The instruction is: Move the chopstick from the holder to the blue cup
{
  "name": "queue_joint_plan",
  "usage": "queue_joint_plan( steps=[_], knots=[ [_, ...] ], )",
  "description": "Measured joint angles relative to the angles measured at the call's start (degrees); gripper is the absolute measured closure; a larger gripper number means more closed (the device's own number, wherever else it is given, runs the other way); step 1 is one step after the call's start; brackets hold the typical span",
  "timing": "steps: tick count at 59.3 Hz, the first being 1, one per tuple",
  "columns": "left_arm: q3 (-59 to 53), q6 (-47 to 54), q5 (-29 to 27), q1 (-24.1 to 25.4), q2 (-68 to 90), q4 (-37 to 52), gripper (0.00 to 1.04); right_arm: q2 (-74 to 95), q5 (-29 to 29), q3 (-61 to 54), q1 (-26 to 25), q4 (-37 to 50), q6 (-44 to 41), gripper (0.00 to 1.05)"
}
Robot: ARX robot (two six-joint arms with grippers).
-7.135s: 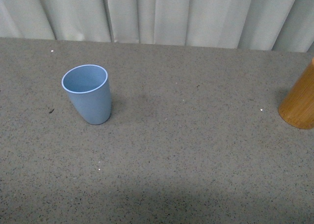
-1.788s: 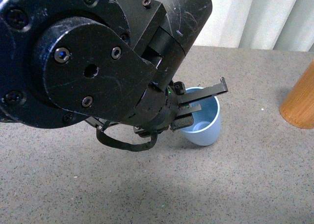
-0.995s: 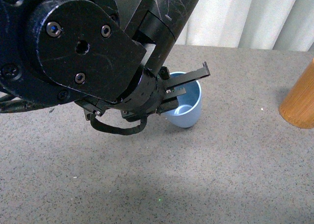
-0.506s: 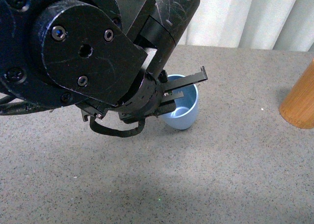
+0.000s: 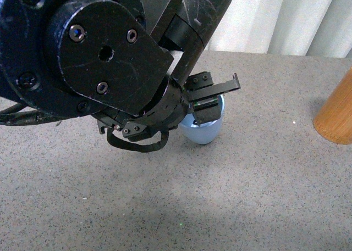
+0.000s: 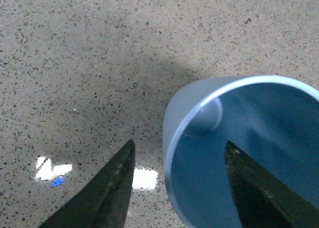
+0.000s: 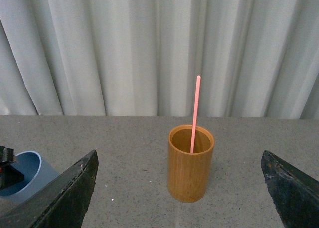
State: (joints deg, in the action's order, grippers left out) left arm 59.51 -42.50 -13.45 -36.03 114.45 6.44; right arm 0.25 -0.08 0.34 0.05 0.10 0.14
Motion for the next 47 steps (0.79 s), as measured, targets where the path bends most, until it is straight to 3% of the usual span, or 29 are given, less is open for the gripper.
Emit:
queue_joint_plan(
  steps=[16,47],
  knots=[
    [1.0,0.0,0.2,-0.5,0.0,-0.5,0.05,0.0,0.0,0.0,0.0,0.0,0.0,0.09],
    [-0.1,1.2,0.3,2.0,-4.0,2.2,0.08,0.0,0.0,0.0,0.0,0.0,0.0,0.09]
  ],
)
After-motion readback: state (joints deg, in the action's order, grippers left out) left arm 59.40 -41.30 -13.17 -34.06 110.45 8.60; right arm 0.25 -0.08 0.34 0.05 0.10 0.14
